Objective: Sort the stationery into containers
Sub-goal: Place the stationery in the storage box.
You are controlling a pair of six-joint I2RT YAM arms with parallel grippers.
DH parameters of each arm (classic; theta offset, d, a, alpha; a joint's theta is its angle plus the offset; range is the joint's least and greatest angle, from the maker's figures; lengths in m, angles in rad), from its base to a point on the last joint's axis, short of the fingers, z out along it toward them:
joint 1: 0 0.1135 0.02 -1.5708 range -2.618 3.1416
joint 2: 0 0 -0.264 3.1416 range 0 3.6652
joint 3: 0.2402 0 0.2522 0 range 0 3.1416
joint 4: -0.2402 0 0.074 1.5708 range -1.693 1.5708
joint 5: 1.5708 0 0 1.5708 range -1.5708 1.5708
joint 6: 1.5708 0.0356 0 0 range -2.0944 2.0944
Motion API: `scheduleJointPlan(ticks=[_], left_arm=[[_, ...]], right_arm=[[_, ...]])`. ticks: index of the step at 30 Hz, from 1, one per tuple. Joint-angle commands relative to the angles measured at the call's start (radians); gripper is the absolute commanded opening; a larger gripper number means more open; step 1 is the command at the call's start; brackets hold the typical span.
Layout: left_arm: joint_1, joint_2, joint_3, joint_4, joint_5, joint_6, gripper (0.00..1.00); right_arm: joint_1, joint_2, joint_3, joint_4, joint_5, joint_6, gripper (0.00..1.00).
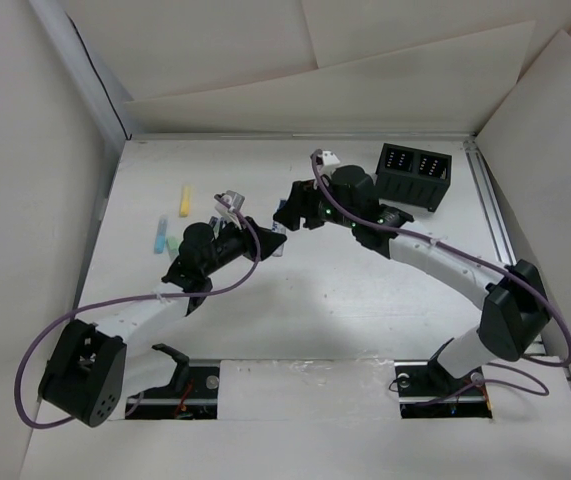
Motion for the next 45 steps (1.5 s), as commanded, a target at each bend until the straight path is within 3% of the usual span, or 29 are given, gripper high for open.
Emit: scheduleJointPlan(ticks=[1,6,7,14,21,24,25,29,34,39,43,45], left_arm=[[0.001,-0.004,-0.007,0.111,0.051,0.005,0.15],[0.001,-0.004,-0.007,0.12,0.071,0.005,0.15],[0.001,0.007,-0.007,0.12,0.071,0.005,0.15],[0.001,0.007,-0.016,0.129,0.08,-0.005,0.15],[0.001,0.016,-0.025,0.147,0.089,-0.014,0.16],[0.001,0.025,-0.025,0.157,0.098,-0.014,0.24],[0.001,0.025,-0.034,0.157,0.098,-0.014,0.32],[0.001,0.025,-0.044,0.166,0.098,-0.024,0.5],[0.001,0.025,-0.044,0.175,0.098,-0.034,0.68],[0.001,0.012,-0.044,0.184,0.066,-0.043,0.71],[0.001,-0.024,-0.03,0.123,-0.027,-0.043,0.71],[0.001,-0.024,-0.013,0.037,-0.142,-0.043,0.7]], right_arm=[[-0.006,0.027,0.045,0.066,-0.01,0.018,0.69],[-0.006,0.036,0.045,0.084,-0.021,0.027,0.59],[-0.006,0.036,0.045,0.093,-0.021,0.027,0.51],[-0.006,0.036,0.036,0.113,-0.021,0.036,0.39],[-0.006,0.036,0.016,0.133,-0.012,0.046,0.2],[-0.006,0.027,-0.004,0.143,0.001,0.046,0.14],[-0.006,0.016,-0.004,0.152,0.01,0.046,0.13],[-0.006,-0.022,-0.026,0.152,0.048,0.046,0.08],[-0.038,-0.054,-0.046,0.152,0.048,0.046,0.08],[-0.117,-0.089,-0.056,0.152,0.071,0.046,0.08],[-0.228,-0.111,-0.03,0.118,0.145,0.026,0.08],[-0.31,-0.12,-0.017,0.109,0.207,0.026,0.08]])
